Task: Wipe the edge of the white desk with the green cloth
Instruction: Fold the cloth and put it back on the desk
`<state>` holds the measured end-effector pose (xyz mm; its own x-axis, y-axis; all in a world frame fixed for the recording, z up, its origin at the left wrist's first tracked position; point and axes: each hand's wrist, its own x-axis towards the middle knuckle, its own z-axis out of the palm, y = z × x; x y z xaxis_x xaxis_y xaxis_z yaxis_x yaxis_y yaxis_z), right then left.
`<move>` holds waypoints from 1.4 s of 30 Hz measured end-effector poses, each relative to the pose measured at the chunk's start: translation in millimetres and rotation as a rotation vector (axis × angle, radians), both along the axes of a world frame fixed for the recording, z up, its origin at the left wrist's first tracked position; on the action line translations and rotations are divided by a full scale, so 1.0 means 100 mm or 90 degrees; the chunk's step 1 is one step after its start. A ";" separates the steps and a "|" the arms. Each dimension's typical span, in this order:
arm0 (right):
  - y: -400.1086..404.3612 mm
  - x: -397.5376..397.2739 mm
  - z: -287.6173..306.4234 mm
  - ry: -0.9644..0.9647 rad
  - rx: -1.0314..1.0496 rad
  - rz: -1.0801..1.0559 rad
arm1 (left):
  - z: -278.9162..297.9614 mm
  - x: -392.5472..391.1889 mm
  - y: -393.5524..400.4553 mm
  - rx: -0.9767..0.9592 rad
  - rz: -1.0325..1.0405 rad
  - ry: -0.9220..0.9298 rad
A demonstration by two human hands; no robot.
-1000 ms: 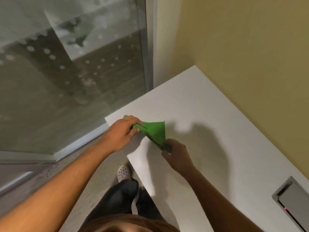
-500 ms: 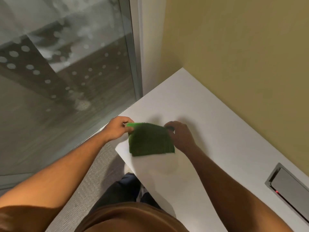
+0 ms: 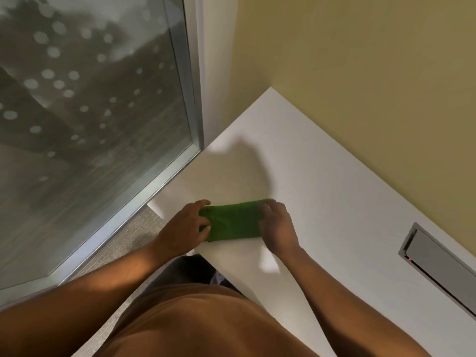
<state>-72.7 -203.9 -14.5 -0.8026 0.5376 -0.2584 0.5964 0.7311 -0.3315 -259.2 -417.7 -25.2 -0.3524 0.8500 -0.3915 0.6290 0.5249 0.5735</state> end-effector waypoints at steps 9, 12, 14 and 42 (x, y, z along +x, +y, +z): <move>0.17 -0.28 -0.14 -0.193 0.033 0.073 | -0.10 -0.25 0.44 -0.151 -0.028 -0.014; 0.22 -0.02 -0.09 -0.128 -0.079 -0.024 | -0.08 -0.22 0.54 -0.129 -0.017 -0.135; 0.27 0.23 0.01 -0.094 -0.250 -0.160 | -0.05 -0.16 0.61 -0.104 0.045 -0.264; 2.85 2.94 -0.09 0.483 -0.439 -0.881 | 0.05 2.29 4.47 0.034 0.290 -0.502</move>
<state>221.6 81.6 -23.7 0.0830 0.8422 -0.5328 0.1844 -0.5384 -0.8223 -30.6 29.6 -19.7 -0.3048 0.7180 -0.6258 -0.2177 0.5871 0.7797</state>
